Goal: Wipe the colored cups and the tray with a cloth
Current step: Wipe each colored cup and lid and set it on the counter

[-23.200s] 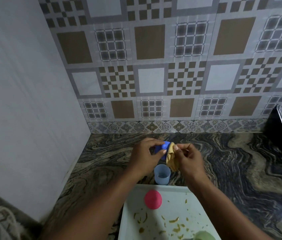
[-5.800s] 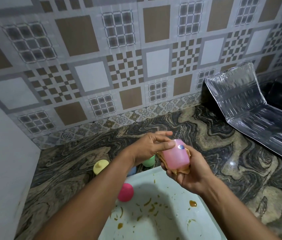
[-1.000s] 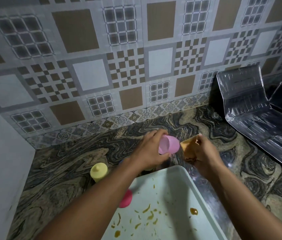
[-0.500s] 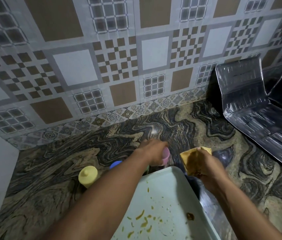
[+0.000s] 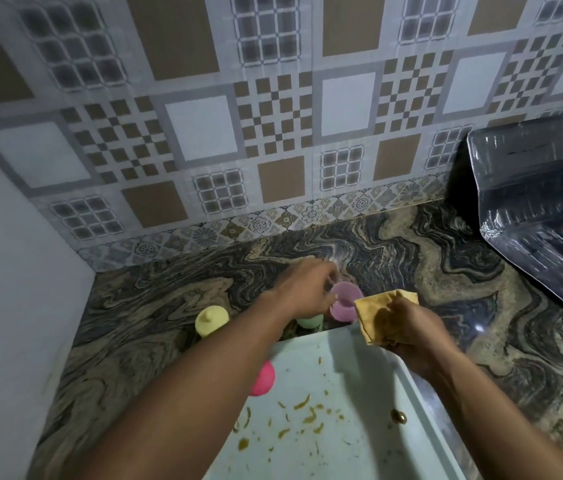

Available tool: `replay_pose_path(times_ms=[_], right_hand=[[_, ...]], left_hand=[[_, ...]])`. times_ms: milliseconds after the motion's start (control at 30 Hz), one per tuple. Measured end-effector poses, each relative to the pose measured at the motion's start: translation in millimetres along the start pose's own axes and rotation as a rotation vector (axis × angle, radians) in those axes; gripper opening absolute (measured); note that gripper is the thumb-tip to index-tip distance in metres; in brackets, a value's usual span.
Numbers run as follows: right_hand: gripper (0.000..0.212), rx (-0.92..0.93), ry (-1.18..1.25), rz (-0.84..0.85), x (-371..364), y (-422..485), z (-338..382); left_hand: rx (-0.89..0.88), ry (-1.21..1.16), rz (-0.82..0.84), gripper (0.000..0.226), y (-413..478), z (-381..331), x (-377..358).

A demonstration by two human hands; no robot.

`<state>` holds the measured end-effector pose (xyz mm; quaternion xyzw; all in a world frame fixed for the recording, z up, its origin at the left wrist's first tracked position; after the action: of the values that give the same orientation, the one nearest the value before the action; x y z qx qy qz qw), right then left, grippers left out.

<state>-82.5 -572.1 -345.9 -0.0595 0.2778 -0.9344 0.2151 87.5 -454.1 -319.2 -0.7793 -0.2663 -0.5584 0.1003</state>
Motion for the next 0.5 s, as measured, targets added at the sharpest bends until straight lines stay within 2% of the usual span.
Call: replay_pose_path(times_ms=[100,267,500], right_hand=[[0.015,-0.017,-0.044,0.109,-19,-20,-13],[0.031,-0.003,-0.198,0.303,-40,-48,-44],[0.024,0.014,-0.346,0.378,-40,-63,-68]], left_hand=[[0.063,-0.060,-0.058,0.017,-41,17,24],[0.182,0.016,0.006,0.026,-119,55,22],[0.356,0.116,0.134,0.035,-157,77,-4]])
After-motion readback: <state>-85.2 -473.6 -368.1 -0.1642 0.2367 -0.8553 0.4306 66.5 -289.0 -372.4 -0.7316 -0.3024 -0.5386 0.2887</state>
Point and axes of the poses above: each hand's wrist, its own y-axis towards the middle knuckle, its own x-axis out of the back of the hand, z = x × y, the point moved 1 cm from there along y, towards the middle knuckle, and after that the axes turned 9 degrees about -z, right-handed, at the moved point
